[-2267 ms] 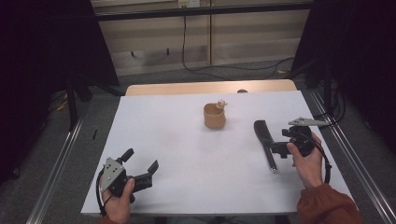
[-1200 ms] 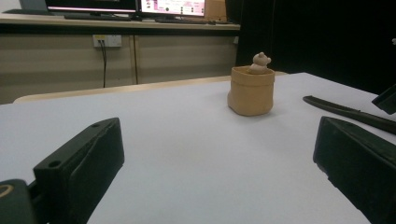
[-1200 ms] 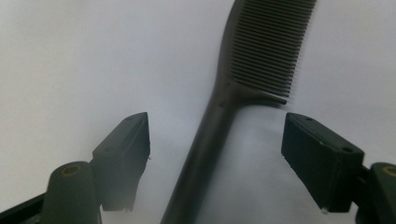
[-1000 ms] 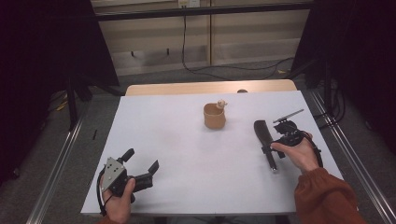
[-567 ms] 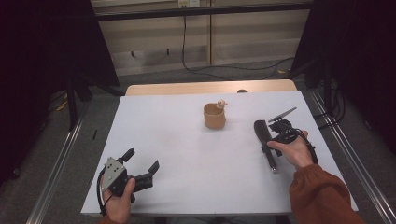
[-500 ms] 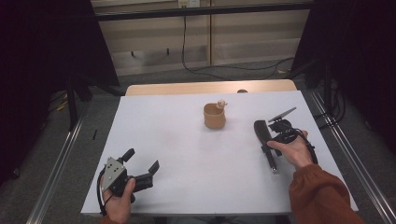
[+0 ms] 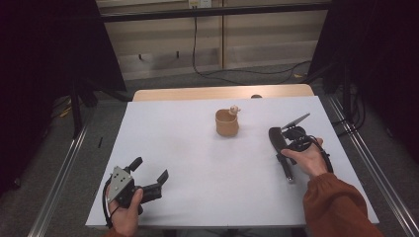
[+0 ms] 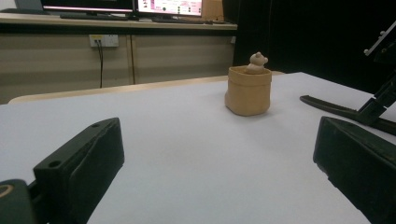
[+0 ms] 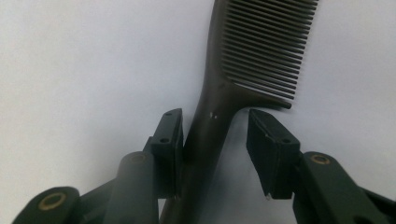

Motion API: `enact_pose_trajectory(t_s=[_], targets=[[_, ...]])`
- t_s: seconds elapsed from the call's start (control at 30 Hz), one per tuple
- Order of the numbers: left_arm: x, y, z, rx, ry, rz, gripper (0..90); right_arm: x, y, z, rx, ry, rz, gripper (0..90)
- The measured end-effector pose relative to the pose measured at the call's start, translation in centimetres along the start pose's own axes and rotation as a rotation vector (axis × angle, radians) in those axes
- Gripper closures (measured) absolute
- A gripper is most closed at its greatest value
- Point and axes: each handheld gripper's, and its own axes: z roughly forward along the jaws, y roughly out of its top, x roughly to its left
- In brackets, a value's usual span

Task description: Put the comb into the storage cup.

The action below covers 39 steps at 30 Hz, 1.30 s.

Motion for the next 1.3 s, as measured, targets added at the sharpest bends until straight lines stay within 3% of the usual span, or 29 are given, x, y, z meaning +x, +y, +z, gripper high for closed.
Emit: enact_pose_trajectory(t_s=[0.3, 0.6, 1.3], targets=[[-0.1, 0.0, 0.2, 0.004, -0.008, 0.003, 1.9, -0.1, 0.5, 0.1, 0.032, -0.007, 0.015, 60.7], [-0.1, 0.0, 0.4, 0.001, -0.015, -0.002, 1.9, 1.1, 1.0, 0.4, 0.072, -0.091, -0.009, 60.8], [-0.1, 0.1, 0.6, 0.008, -0.021, 0.005, 1.9, 1.1, 1.1, 0.4, 0.074, -0.103, -0.017, 68.3]])
